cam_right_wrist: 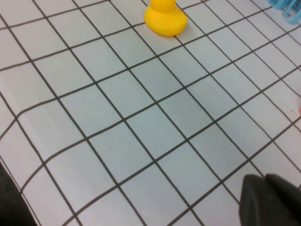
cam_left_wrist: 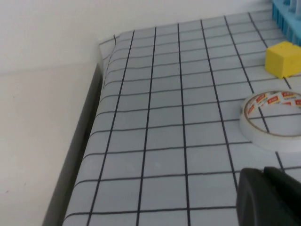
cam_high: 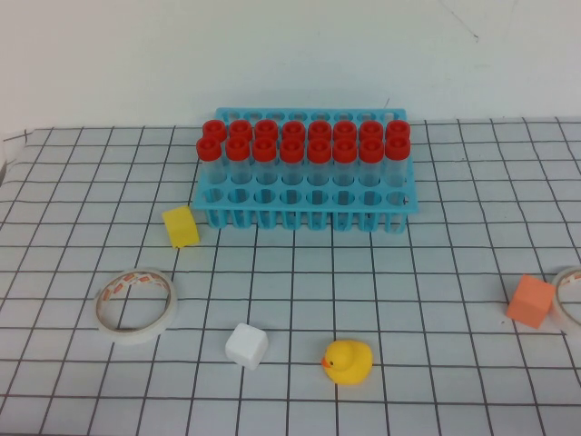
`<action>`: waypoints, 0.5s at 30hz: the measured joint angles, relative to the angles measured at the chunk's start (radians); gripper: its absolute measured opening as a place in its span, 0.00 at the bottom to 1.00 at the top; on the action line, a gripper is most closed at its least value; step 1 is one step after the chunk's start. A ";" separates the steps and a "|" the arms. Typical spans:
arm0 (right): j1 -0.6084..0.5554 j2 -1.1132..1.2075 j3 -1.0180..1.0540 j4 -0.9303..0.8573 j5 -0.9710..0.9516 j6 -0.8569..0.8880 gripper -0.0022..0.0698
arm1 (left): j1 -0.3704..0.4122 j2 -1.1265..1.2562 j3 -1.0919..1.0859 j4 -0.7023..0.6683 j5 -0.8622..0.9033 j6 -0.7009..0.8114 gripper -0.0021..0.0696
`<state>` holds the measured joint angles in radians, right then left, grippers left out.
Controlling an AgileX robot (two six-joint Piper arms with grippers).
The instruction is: Place the test tubes
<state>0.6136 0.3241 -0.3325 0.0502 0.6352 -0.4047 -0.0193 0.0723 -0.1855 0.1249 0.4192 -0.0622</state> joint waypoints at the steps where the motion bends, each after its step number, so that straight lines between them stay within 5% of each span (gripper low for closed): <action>1: 0.000 0.000 0.000 0.000 0.000 0.000 0.03 | 0.012 -0.013 0.036 -0.026 -0.052 0.013 0.03; 7: 0.000 0.000 0.000 0.000 0.000 0.000 0.03 | 0.083 -0.081 0.191 -0.256 -0.185 0.222 0.03; 15: 0.000 0.000 0.000 0.000 0.000 0.000 0.03 | 0.066 -0.084 0.205 -0.302 -0.122 0.281 0.03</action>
<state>0.6136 0.3241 -0.3325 0.0502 0.6352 -0.4047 0.0464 -0.0120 0.0193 -0.1772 0.2975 0.2190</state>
